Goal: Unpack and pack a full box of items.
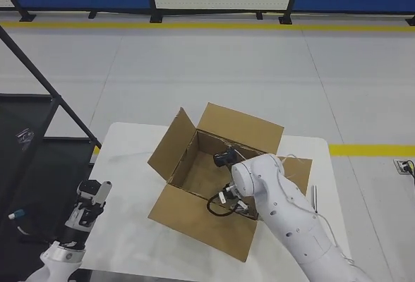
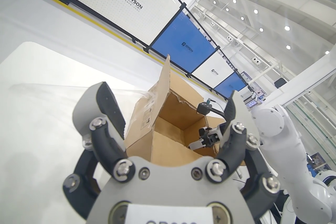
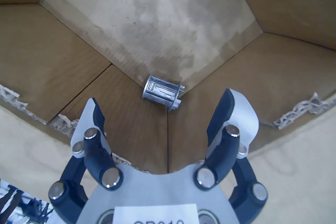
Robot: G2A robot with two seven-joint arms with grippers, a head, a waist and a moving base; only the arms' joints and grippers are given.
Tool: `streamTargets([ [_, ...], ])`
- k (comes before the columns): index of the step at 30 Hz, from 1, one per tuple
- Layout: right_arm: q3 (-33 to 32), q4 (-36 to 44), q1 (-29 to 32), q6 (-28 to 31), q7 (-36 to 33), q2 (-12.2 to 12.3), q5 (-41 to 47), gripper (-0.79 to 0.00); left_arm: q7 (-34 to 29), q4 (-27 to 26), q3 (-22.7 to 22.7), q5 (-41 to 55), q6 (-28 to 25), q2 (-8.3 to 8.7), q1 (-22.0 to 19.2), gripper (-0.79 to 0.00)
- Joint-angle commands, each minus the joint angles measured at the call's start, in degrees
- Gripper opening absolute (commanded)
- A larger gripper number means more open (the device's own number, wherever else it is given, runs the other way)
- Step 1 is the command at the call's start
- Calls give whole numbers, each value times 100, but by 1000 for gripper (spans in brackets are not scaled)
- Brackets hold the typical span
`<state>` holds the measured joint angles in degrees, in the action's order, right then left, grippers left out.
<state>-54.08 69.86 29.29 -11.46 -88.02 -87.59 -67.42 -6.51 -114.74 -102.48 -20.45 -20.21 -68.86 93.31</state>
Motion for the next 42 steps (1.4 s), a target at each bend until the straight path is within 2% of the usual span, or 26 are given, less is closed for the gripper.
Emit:
streamTargets([
  [1, 117, -378, -222, -81, 2, -45, 280, 0, -44, 36, -34, 54, -27, 4, -19, 0],
  [9, 138, -453, -167, -63, 71, -47, 271, 0, -244, 161, -209, 265, -108, 27, -121, 0],
  [15, 335, -1306, -521, -216, 147, -217, 560, 0, -376, 273, -351, 450, -157, 44, -163, 0],
  [21, 451, -2243, -948, -86, 80, -389, 1016, 0, -508, 342, -455, 577, -173, 62, -228, 0],
  [28, 597, -3217, -1239, 138, 324, -598, 1469, 0, -577, 408, -502, 670, -191, 73, -261, 0],
  [33, 672, -3699, -1331, 184, 678, -713, 1618, 0, -604, 443, -537, 746, -196, 78, -247, 0],
  [37, 748, -3961, -1391, -5, 937, -780, 1537, 0, -598, 424, -546, 766, -196, 78, -216, 0],
  [42, 766, -4211, -1420, 49, 1024, -846, 1637, 0, -571, 386, -540, 740, -203, 77, -182, 0],
])
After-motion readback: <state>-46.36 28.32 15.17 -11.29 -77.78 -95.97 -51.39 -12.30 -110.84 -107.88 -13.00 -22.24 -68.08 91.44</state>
